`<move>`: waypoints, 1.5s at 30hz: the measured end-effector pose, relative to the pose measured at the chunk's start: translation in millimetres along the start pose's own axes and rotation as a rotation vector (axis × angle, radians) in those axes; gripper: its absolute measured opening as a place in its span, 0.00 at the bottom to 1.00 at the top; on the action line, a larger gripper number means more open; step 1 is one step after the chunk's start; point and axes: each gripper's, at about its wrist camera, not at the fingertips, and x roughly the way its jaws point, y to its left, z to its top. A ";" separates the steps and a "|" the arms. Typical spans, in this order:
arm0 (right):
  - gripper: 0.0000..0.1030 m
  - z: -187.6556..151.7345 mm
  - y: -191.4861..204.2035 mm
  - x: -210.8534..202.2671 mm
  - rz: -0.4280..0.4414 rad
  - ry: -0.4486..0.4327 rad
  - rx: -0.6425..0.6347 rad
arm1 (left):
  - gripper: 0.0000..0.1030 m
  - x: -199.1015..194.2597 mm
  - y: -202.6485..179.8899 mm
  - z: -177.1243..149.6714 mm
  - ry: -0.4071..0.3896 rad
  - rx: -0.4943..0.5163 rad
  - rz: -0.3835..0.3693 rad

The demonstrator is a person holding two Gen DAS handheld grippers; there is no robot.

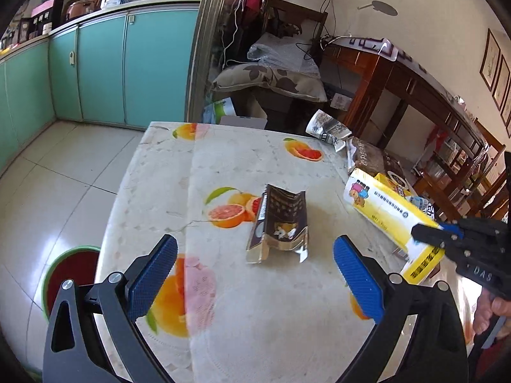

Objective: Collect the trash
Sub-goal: 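Grasp the brown cigarette box with the left gripper while the right gripper grasps the yellow carton, then carry the cigarette box and yellow carton over the red bucket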

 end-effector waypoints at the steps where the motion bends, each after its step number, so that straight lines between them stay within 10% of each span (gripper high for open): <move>1: 0.13 -2.7 -0.9 0.9 0.024 0.019 0.011 | 0.92 7.7 -4.1 1.3 0.009 0.005 -0.002; 3: 0.17 -7.3 -2.0 2.0 0.090 0.074 0.014 | 0.92 26.8 -13.0 3.9 0.041 0.036 0.024; 6: 0.72 -11.0 -4.1 -4.9 0.085 0.061 0.013 | 0.92 51.8 -21.6 12.9 0.086 0.044 0.022; 7: 0.76 -10.6 -5.1 -11.2 0.081 0.035 0.015 | 0.92 58.1 -23.9 16.4 0.093 0.040 0.010; 9: 0.76 -7.8 -13.1 -21.3 0.114 0.002 0.043 | 0.88 71.6 -28.8 22.1 0.111 0.045 0.015; 13: 0.77 -2.7 -28.5 -26.1 0.177 -0.030 0.134 | 0.47 90.0 -41.3 24.1 0.156 0.113 0.063; 33: 0.76 -12.5 -21.0 23.9 0.168 0.093 0.186 | 0.45 -32.1 -17.7 -21.7 0.043 0.083 0.013; 40: 0.27 -17.5 -1.8 21.6 0.089 0.087 0.098 | 0.45 -38.2 -9.2 -28.6 0.020 0.061 0.009; 45: 0.27 -18.6 6.9 9.2 0.085 0.063 0.089 | 0.46 -42.9 -6.4 -31.3 0.007 0.072 0.021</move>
